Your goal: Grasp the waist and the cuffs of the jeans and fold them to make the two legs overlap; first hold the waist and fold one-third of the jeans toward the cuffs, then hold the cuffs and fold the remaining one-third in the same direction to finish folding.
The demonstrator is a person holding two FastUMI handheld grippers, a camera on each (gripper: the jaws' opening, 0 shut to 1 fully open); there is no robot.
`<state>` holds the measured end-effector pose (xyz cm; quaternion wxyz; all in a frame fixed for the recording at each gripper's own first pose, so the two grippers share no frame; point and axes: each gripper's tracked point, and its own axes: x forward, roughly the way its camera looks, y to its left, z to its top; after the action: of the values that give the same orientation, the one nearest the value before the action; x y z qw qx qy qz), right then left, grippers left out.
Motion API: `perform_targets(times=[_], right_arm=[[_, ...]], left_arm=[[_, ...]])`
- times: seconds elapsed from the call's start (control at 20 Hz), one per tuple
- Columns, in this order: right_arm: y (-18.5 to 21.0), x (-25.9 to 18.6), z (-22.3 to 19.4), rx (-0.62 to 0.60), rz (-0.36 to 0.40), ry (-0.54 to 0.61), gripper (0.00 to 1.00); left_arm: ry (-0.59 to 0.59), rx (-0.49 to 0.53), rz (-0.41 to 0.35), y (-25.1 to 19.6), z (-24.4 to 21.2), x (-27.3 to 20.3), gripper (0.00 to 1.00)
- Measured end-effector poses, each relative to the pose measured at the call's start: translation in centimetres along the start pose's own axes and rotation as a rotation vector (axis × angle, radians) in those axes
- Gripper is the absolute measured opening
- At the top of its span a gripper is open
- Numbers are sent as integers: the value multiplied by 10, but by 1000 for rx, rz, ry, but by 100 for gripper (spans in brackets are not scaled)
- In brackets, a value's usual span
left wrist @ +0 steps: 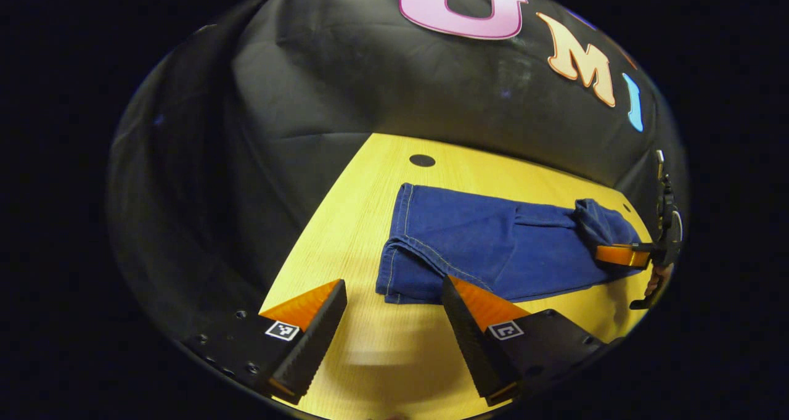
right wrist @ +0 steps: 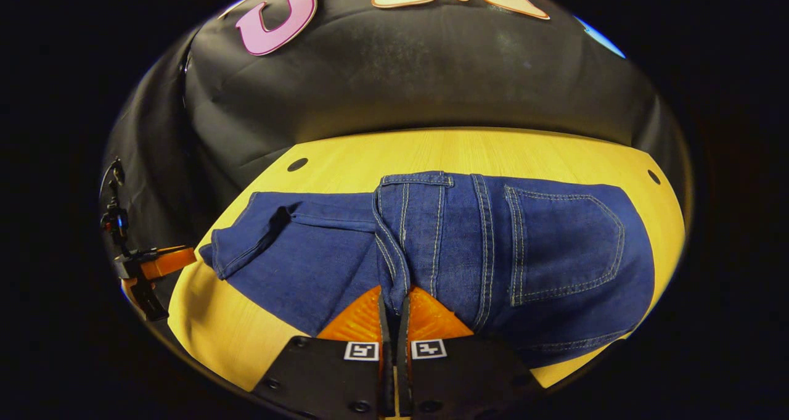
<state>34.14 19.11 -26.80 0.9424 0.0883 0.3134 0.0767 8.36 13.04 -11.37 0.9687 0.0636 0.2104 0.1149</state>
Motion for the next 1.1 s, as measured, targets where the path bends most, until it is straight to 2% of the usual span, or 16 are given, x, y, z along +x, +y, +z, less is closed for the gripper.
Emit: perform_targets(times=[0.15,0.2,0.25,0.3,0.35,0.55,0.65,0.8,0.85,0.9,0.95,1.0,1.05,1.1], right_arm=[[-2,-4,5,-17,-27,-33,12],[3,-6,6,-8,-16,-36,17],[5,-9,8,4,-10,-37,30],[8,-16,8,17,0,-38,33],[10,-23,10,28,9,-43,50],[2,-56,36,82,-7,-124,100],[-9,-76,55,141,-29,-182,99],[-19,-98,68,286,-21,-235,99],[-25,-103,69,320,-27,-247,94],[-32,-107,68,343,-38,-256,94],[-38,-109,64,356,-56,-256,99],[-44,-113,58,368,-69,-244,94],[-44,-117,52,374,-72,-236,98],[-45,-121,49,377,-74,-233,94]], left_arm=[[8,20,-12,-4,-1,11,95],[11,24,-18,-6,-1,16,95],[11,24,-18,-6,-2,18,94],[10,19,-17,-5,-2,18,95],[14,13,-17,-4,-3,18,94],[27,-12,-20,-3,-9,20,96],[45,-6,-11,-4,-13,19,94],[48,0,7,-9,-13,22,94],[44,-11,6,-12,-13,23,89],[39,-21,-1,-17,-11,22,82],[36,-33,-6,-22,-12,23,72],[30,-45,-13,-22,-12,22,62],[17,-64,-34,-27,-11,24,51],[4,-97,-51,-32,-10,23,41]])
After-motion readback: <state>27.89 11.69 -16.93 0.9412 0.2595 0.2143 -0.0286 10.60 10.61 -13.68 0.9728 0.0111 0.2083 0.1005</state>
